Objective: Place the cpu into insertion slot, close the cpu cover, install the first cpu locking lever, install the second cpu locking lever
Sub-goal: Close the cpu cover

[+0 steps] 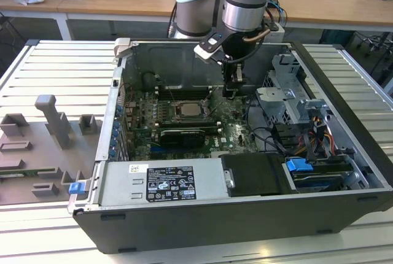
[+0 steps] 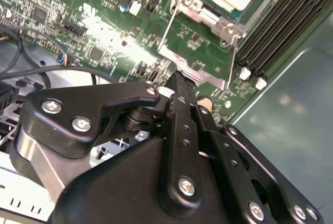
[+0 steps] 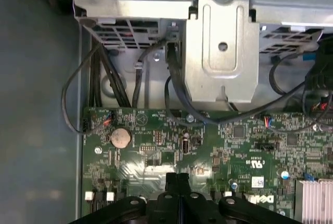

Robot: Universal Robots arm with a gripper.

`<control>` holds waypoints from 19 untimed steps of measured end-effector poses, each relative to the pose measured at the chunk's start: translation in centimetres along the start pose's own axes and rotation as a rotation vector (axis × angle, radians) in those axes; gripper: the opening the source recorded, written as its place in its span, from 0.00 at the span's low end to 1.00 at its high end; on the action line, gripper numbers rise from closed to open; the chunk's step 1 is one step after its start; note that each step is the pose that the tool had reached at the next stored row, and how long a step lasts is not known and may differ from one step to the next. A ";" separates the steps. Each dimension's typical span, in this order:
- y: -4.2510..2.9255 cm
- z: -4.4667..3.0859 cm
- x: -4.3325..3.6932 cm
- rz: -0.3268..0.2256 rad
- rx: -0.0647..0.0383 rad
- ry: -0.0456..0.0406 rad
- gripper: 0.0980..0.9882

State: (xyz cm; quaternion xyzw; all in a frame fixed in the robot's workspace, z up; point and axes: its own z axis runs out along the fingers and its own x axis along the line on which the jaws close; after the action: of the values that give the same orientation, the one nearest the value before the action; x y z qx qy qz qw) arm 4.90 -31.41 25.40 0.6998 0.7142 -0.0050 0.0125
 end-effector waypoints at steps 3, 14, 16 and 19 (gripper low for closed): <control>-0.71 -0.01 0.01 0.000 0.000 -0.0002 0.01; -2.40 0.04 0.05 0.000 0.000 -0.0001 0.01; -2.67 0.09 0.06 0.000 0.000 -0.0001 0.01; -3.27 0.23 0.07 0.000 0.000 0.0000 0.01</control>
State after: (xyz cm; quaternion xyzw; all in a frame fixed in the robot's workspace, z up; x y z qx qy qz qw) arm 1.63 -31.41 25.14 0.6998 0.7142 -0.0050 0.0125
